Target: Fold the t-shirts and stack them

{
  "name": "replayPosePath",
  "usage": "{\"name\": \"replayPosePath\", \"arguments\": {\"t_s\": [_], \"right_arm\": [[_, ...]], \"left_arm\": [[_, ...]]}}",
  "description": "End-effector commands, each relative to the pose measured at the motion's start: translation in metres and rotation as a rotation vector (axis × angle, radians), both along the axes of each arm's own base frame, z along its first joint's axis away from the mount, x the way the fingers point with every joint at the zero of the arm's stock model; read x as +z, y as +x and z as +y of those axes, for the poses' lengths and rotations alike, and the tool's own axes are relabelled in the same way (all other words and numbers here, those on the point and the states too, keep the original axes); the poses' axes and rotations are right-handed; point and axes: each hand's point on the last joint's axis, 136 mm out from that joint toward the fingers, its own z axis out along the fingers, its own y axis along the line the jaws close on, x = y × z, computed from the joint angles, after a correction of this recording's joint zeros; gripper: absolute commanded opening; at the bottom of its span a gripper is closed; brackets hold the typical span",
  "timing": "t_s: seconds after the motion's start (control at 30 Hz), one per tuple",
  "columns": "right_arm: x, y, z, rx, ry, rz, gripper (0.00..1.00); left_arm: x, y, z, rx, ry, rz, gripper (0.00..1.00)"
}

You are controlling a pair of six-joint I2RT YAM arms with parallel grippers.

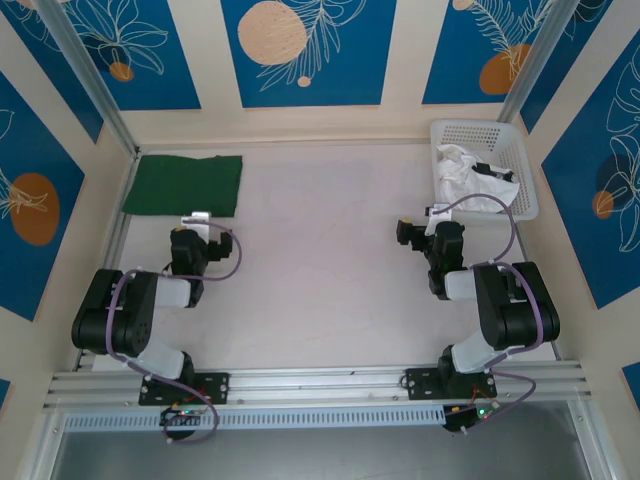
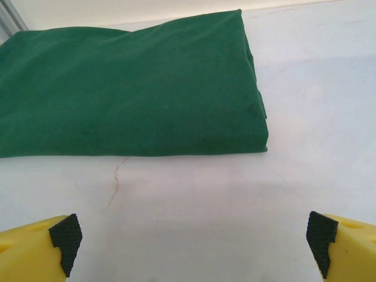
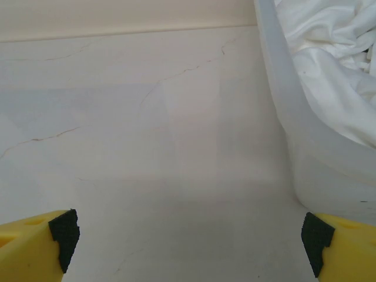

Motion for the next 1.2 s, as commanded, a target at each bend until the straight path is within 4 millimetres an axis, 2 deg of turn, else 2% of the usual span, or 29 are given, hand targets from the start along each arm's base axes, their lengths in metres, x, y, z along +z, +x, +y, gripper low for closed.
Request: {"name": "replayPosePath", "arguments": {"t_s": [0.0,1.17], "right_arm": [[0.0070,0.0000,-0.0042,-0.021,0.006,-0.031,0.99],[0.0069,-0.0006,-0.0040,-0.019,0.006,-0.032,0.99]], "left_arm": [[0.0067,0.0040,-0.0013,-0.021,0.004,-0.018,1.00],[0.0097,0.0046,-0.0044,-0.036,0.007,-0.007,1.00]]}}
